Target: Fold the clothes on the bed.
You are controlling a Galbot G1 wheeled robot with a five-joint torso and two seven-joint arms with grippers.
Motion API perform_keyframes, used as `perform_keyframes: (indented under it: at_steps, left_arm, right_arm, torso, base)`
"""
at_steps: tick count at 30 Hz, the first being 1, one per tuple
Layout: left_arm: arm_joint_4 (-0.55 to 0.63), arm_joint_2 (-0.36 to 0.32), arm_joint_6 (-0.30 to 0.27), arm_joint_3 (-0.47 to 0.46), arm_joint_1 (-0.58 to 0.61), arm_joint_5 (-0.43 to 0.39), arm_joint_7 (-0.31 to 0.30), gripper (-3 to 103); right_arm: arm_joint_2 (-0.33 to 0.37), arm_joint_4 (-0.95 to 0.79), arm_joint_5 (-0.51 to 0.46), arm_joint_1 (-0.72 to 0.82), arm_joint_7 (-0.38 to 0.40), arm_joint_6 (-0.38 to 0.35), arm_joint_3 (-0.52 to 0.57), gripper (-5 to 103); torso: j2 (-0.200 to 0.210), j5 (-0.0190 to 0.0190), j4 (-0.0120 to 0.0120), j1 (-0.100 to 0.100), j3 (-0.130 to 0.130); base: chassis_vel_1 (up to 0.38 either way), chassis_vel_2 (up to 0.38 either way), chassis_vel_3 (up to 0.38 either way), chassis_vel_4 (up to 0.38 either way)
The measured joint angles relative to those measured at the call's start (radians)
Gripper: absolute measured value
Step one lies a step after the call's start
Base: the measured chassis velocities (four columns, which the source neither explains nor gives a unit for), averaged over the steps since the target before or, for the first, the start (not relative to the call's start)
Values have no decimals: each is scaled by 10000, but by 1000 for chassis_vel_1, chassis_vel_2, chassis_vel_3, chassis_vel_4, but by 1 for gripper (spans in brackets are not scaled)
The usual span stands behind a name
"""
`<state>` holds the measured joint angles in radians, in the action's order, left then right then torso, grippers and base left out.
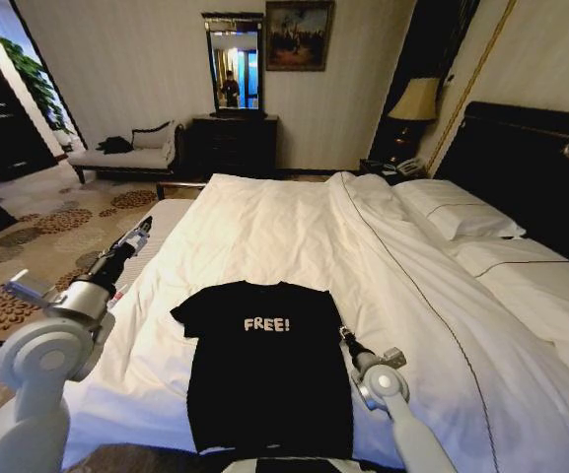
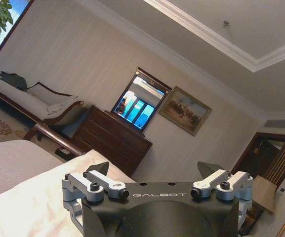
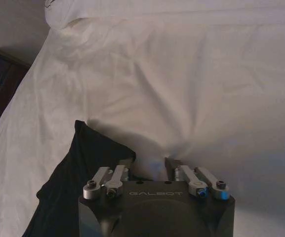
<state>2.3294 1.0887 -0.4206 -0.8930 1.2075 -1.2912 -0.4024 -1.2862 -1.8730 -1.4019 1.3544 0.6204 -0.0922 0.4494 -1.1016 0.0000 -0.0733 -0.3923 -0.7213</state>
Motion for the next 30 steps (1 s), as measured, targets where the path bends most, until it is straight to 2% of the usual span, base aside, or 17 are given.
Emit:
perform_keyframes:
  at_steps: [3,6,7,10,14,20,22,24,28,30]
  left_arm:
    - [-1,14,-6,6,1,28,-4,100]
    - [-18,24,-25,36,0,91,-10,100]
    - [-25,25,-33,48,1,112,-10,100]
    - [-35,28,-47,55,10,138,-12,100]
    - [-78,39,-55,57,21,188,-12,100]
    - [-135,85,-62,64,21,246,-12,100]
    - [-161,107,-65,82,18,293,-12,100]
    - [-174,123,-65,101,18,327,-12,100]
    - [-200,159,-74,183,22,456,-12,100]
    - [-209,163,-75,190,24,477,-12,100]
  right_arm:
    - [17,-27,11,17,-15,0,11,30]
    - [19,-57,6,5,-40,0,23,14]
    - [15,-62,5,-18,-43,0,29,14]
    - [11,-69,4,-71,-47,0,51,3]
    - [68,-36,-87,-327,-44,0,222,0]
    - [212,102,0,-460,-38,2,344,0]
    - [214,12,-51,-421,-34,-7,340,11]
    - [177,-62,-107,-390,-24,-8,322,11]
    - [-22,-323,-324,-253,8,-11,179,32]
    - [-52,-380,-363,-225,6,-11,145,32]
  torso:
    - [0,0,0,0,0]
    - [0,0,0,0,0]
    - [0,0,-1,0,0]
    - [0,0,-2,0,0]
    - [0,0,0,0,0]
    - [0,0,-1,0,0]
    - [0,1,-1,0,0]
    - [0,-1,-1,0,0]
    - [0,0,-1,0,0]
    - [0,0,-1,0,0]
  base:
    - [0,0,0,0]
    - [0,0,0,0]
    - [0,0,0,0]
    - [0,0,0,0]
    - [0,0,0,0]
    - [0,0,0,0]
    - [0,0,0,0]
    - [0,0,0,0]
    - [0,0,0,0]
    - [0,0,0,0]
